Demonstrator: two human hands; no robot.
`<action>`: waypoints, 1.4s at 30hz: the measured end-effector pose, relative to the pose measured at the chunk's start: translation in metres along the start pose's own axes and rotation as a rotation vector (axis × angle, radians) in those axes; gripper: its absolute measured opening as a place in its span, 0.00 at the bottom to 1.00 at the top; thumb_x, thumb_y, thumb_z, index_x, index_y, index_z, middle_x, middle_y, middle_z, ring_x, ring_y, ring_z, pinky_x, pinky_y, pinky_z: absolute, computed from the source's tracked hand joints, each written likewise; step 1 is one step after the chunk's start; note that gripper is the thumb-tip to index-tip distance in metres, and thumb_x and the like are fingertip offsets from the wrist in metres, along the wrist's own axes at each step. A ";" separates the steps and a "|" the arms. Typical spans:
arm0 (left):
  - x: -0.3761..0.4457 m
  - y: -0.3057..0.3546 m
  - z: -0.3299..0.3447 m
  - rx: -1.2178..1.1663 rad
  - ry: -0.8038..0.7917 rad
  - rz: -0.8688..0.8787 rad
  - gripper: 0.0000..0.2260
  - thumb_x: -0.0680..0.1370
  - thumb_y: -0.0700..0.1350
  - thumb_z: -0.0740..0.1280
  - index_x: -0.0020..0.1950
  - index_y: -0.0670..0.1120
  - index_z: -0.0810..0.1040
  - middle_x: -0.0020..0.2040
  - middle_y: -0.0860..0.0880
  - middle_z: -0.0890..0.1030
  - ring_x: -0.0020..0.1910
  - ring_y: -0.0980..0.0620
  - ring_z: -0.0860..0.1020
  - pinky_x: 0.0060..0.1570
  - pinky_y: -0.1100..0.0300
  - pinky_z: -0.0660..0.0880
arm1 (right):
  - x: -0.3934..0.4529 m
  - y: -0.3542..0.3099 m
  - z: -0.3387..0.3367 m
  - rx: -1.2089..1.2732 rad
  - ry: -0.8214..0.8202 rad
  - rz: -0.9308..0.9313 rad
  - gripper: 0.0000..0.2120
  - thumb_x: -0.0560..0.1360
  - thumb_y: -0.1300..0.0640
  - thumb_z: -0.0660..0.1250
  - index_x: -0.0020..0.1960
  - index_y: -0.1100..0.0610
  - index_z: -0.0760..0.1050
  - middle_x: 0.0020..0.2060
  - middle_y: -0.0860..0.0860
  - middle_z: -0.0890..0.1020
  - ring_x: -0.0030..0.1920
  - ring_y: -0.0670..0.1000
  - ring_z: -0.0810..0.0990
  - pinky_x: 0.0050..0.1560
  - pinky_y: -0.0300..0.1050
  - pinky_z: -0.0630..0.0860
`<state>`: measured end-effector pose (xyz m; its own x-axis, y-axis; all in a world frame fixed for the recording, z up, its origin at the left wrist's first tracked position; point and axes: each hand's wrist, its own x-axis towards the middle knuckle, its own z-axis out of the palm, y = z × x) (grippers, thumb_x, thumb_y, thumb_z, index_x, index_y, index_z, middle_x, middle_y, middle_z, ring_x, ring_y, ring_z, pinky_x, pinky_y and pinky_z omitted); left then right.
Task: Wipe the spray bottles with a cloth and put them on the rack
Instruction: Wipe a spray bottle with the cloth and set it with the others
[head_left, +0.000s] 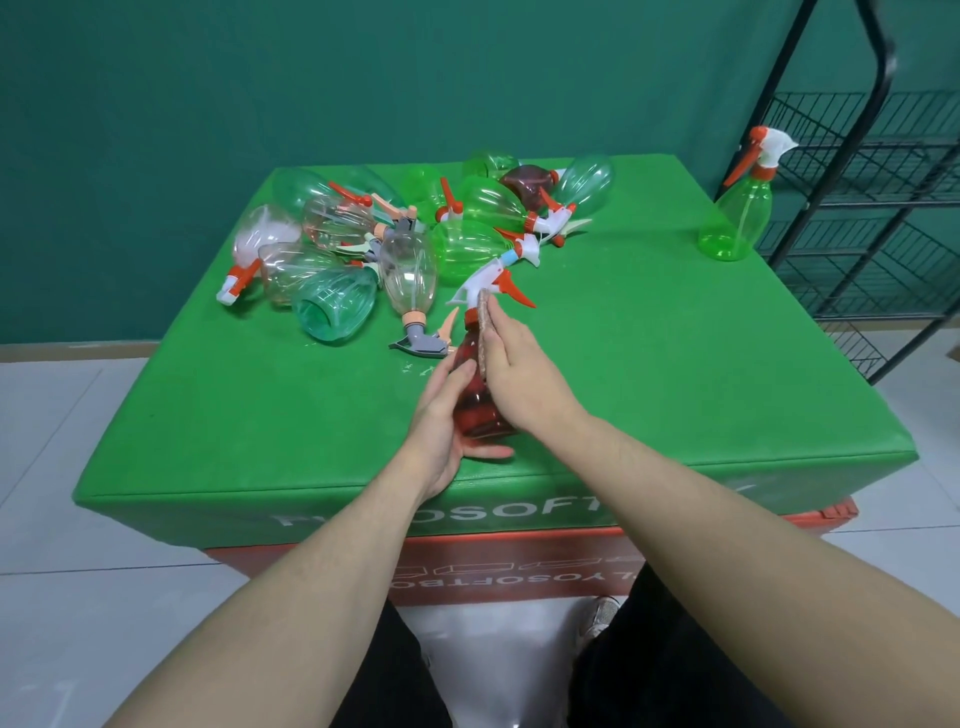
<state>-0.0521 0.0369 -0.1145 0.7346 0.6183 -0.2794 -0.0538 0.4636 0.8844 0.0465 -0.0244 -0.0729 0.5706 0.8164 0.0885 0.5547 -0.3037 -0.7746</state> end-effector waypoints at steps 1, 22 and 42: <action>0.000 0.000 0.000 -0.010 0.002 -0.004 0.18 0.81 0.55 0.63 0.72 0.57 0.74 0.58 0.48 0.86 0.49 0.44 0.87 0.35 0.44 0.82 | -0.002 0.001 0.003 -0.050 0.008 -0.038 0.25 0.86 0.50 0.47 0.82 0.51 0.55 0.78 0.53 0.64 0.76 0.52 0.64 0.76 0.48 0.60; 0.000 -0.002 0.007 0.017 0.115 0.056 0.16 0.85 0.58 0.58 0.72 0.56 0.71 0.53 0.54 0.87 0.50 0.54 0.85 0.37 0.56 0.79 | -0.068 0.021 0.017 -0.291 0.120 -0.316 0.26 0.85 0.51 0.48 0.81 0.56 0.61 0.80 0.52 0.61 0.79 0.48 0.51 0.81 0.48 0.48; -0.002 0.002 -0.001 -0.060 -0.005 -0.003 0.19 0.84 0.57 0.59 0.74 0.54 0.69 0.57 0.48 0.85 0.47 0.42 0.87 0.37 0.41 0.83 | 0.004 -0.002 -0.001 0.043 -0.013 0.049 0.23 0.87 0.52 0.49 0.81 0.50 0.59 0.80 0.48 0.61 0.78 0.46 0.59 0.75 0.40 0.54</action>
<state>-0.0541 0.0377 -0.1122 0.7384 0.6137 -0.2796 -0.0919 0.5023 0.8598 0.0478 -0.0211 -0.0707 0.5885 0.8074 0.0420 0.4994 -0.3222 -0.8042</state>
